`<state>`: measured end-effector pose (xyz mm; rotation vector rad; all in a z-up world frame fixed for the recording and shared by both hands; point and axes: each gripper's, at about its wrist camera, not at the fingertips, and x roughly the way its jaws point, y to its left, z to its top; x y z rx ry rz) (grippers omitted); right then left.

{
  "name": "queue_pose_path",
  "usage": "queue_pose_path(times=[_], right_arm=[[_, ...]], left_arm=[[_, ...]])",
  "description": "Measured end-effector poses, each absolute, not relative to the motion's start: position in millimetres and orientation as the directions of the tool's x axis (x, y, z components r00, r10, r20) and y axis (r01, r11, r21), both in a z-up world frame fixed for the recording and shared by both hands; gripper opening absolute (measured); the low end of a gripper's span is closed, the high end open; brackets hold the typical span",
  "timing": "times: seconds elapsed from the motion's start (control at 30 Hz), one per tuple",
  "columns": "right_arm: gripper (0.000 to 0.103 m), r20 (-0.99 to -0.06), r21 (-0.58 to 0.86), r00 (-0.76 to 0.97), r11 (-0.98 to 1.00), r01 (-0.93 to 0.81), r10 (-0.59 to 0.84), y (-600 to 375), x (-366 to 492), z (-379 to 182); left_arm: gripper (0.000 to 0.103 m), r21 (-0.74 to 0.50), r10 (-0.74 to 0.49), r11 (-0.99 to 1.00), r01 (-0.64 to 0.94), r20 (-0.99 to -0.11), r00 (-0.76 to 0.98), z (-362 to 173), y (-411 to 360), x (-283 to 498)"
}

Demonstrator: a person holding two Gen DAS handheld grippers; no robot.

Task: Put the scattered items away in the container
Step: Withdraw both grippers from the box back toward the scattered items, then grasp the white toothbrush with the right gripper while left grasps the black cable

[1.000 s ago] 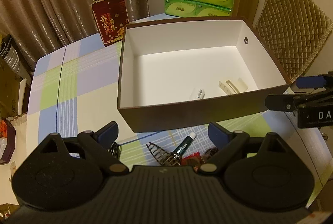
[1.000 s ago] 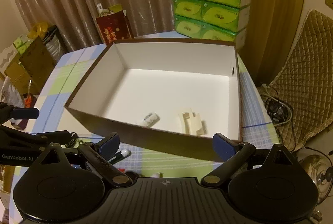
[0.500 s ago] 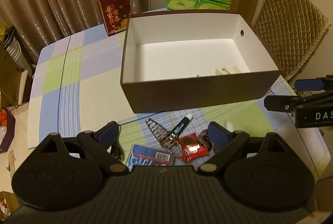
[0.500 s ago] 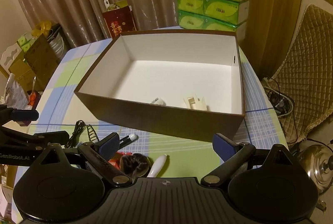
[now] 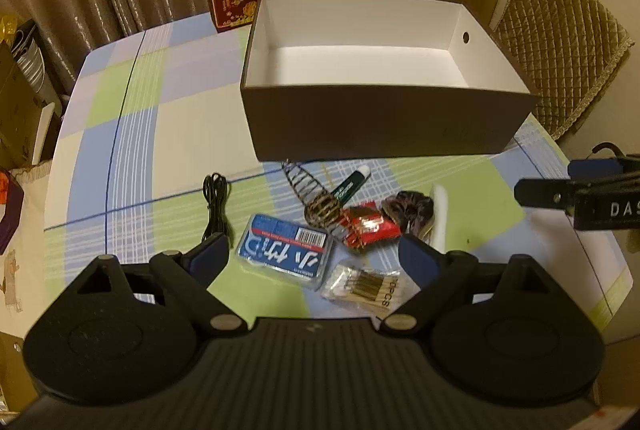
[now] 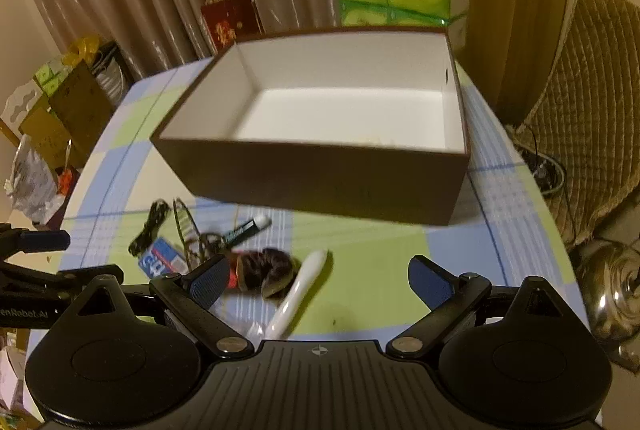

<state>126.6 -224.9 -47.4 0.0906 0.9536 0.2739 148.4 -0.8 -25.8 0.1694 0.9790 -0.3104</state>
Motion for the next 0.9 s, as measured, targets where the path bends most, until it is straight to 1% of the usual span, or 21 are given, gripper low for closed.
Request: queue_pose_path(times=[0.37,0.43,0.47,0.57,0.63,0.67,0.73,0.8,0.9], right_arm=[[0.093,-0.852,0.223,0.445,0.960,-0.169,0.276,-216,118,-94],[0.085,-0.862,0.214,0.430,0.962,-0.168,0.267,-212,118,-101],[0.079,-0.868,0.211,0.421,0.964,-0.164,0.261,-211,119,-106],[0.077,-0.879,0.223,0.396,0.963,-0.151,0.266,-210,120,-118],[0.072,-0.880,0.228,0.391,0.962,-0.148,0.269,-209,120,-123],[0.068,-0.880,0.230,0.389,0.962,-0.147,0.270,-208,120,-124],[0.065,-0.878,0.241,0.389,0.960,-0.144,0.279,-206,123,-128],[0.057,-0.876,0.240,0.393,0.960,-0.145,0.279,-203,125,-131],[0.052,-0.878,0.238,0.391,0.960,-0.147,0.277,-197,131,-136]], left_arm=[[0.083,0.002,-0.158,0.950,0.313,-0.860,0.486,-61,16,139],[0.082,-0.005,-0.157,0.953,0.303,-0.864,0.479,-66,20,140],[0.081,-0.009,-0.157,0.954,0.300,-0.866,0.475,-69,22,140],[0.081,-0.014,-0.155,0.956,0.292,-0.870,0.468,-75,27,143],[0.081,-0.008,-0.148,0.957,0.290,-0.873,0.464,-79,31,145],[0.081,-0.005,-0.144,0.958,0.288,-0.874,0.463,-81,32,146],[0.080,-0.003,-0.140,0.959,0.285,-0.876,0.462,-83,37,149],[0.080,-0.005,-0.139,0.960,0.279,-0.877,0.460,-86,41,152],[0.080,-0.007,-0.137,0.961,0.276,-0.880,0.455,-90,45,157]])
